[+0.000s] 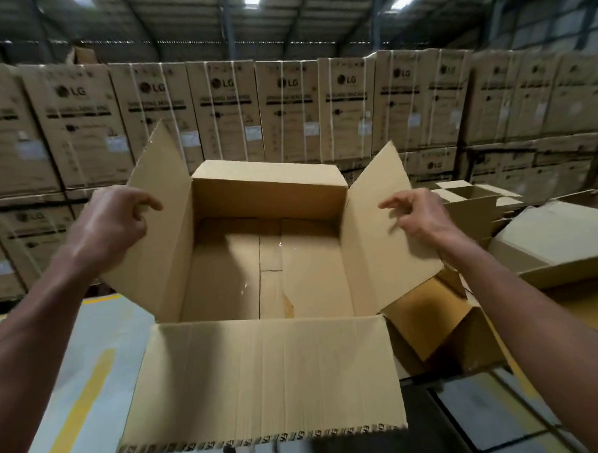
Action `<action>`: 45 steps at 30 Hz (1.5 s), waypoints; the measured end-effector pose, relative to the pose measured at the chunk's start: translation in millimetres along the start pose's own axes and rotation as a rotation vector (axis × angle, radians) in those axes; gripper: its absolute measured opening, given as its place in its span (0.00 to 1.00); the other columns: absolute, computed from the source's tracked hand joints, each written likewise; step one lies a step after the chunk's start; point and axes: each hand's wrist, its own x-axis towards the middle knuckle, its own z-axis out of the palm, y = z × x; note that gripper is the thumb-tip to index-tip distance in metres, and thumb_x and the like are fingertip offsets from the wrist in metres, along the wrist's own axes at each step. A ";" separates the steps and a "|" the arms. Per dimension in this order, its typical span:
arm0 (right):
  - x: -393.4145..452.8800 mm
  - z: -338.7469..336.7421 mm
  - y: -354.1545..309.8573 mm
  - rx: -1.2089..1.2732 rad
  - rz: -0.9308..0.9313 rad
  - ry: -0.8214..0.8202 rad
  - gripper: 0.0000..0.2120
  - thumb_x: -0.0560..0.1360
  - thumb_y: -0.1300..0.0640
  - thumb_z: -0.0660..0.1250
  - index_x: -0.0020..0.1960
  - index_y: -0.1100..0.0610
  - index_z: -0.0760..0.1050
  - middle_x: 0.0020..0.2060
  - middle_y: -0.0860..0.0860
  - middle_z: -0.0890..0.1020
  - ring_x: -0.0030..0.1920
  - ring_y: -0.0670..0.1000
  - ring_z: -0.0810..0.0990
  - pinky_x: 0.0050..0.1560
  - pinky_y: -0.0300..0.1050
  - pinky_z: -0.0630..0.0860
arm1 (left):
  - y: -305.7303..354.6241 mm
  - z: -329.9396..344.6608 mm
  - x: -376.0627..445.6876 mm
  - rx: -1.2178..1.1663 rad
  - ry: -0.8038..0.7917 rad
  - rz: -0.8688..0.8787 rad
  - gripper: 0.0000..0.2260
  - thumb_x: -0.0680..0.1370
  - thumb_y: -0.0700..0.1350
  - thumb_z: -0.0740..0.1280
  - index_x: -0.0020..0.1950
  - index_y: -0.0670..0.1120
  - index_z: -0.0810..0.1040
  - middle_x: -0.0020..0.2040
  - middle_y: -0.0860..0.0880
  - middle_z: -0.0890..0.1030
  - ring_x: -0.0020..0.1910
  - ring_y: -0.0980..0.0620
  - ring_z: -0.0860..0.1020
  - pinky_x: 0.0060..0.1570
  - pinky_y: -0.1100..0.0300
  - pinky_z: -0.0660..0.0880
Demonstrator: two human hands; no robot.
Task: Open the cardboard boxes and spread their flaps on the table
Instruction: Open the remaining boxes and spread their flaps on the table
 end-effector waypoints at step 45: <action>158.5 -416.8 325.1 -0.399 0.037 0.131 0.15 0.78 0.67 0.65 0.59 0.53 0.81 0.62 0.54 0.79 0.56 0.49 0.73 0.59 0.54 0.73 | 504.9 231.4 193.2 -0.361 -0.139 0.253 0.16 0.79 0.35 0.67 0.67 0.45 0.79 0.68 0.44 0.78 0.65 0.49 0.78 0.53 0.60 0.75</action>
